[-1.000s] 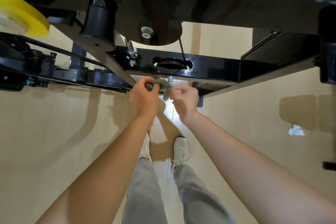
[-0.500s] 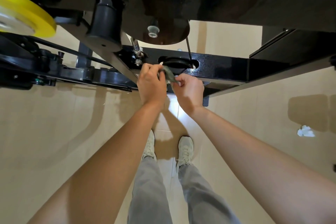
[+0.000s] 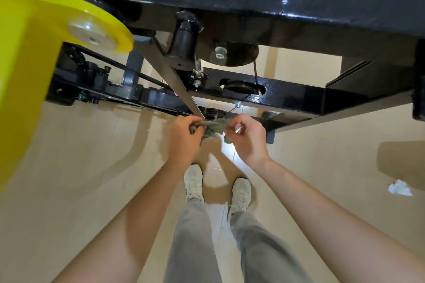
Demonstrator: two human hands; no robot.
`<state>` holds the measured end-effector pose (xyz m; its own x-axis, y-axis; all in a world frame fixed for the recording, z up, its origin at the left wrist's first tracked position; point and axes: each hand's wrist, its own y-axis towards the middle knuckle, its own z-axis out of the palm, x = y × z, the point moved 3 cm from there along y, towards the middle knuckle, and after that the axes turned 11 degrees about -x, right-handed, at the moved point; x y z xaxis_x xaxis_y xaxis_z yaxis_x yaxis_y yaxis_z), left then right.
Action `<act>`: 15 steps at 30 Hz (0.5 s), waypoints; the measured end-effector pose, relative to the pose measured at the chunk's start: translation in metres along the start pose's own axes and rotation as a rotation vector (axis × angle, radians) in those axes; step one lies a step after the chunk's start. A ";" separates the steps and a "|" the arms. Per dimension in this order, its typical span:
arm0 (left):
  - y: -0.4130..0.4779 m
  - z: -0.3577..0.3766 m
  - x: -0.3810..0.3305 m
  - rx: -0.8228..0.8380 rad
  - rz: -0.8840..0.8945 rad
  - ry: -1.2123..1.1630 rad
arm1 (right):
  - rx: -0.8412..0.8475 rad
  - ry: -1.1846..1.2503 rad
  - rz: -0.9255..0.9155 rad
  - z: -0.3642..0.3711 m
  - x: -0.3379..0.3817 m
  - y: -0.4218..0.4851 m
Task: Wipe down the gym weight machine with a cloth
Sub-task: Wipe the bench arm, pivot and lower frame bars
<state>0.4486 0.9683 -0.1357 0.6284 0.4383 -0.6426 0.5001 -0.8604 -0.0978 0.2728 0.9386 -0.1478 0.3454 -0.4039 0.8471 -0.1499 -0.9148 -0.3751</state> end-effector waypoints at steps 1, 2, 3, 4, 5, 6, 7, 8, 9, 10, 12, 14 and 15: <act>0.000 -0.016 0.000 -0.021 0.019 0.013 | 0.000 -0.001 -0.033 0.000 0.014 -0.011; -0.001 -0.032 0.000 -0.038 0.019 0.044 | -0.002 0.004 -0.088 -0.001 0.027 -0.022; -0.003 -0.048 -0.002 -0.057 0.015 0.075 | -0.009 0.023 -0.146 -0.002 0.040 -0.034; -0.006 -0.065 -0.007 -0.083 0.015 0.078 | -0.020 0.060 -0.191 -0.005 0.053 -0.045; -0.010 -0.083 -0.013 -0.121 0.012 0.045 | -0.031 0.101 -0.221 -0.008 0.066 -0.055; -0.014 -0.099 -0.019 -0.162 0.002 -0.011 | -0.042 0.136 -0.239 -0.011 0.079 -0.063; -0.016 -0.114 -0.026 -0.201 -0.016 -0.058 | -0.057 0.161 -0.253 -0.014 0.092 -0.070; -0.018 -0.128 -0.034 -0.242 -0.036 -0.089 | -0.072 0.189 -0.276 -0.018 0.106 -0.077; -0.019 -0.141 -0.043 -0.289 -0.042 -0.109 | -0.082 0.227 -0.309 -0.021 0.122 -0.085; -0.019 -0.152 -0.052 -0.335 -0.036 -0.135 | -0.095 0.269 -0.346 -0.025 0.140 -0.093; -0.019 -0.174 -0.076 -0.402 -0.019 -0.208 | -0.140 0.297 -0.433 -0.034 0.176 -0.107; -0.022 -0.194 -0.103 -0.422 -0.019 -0.254 | -0.215 0.287 -0.535 -0.043 0.208 -0.115; -0.023 -0.203 -0.115 -0.427 -0.014 -0.272 | -0.251 0.301 -0.579 -0.048 0.223 -0.118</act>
<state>0.4859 0.9906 0.0943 0.4702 0.3167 -0.8238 0.7424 -0.6467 0.1752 0.3234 0.9560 0.1032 0.1685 0.1985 0.9655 -0.2415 -0.9413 0.2357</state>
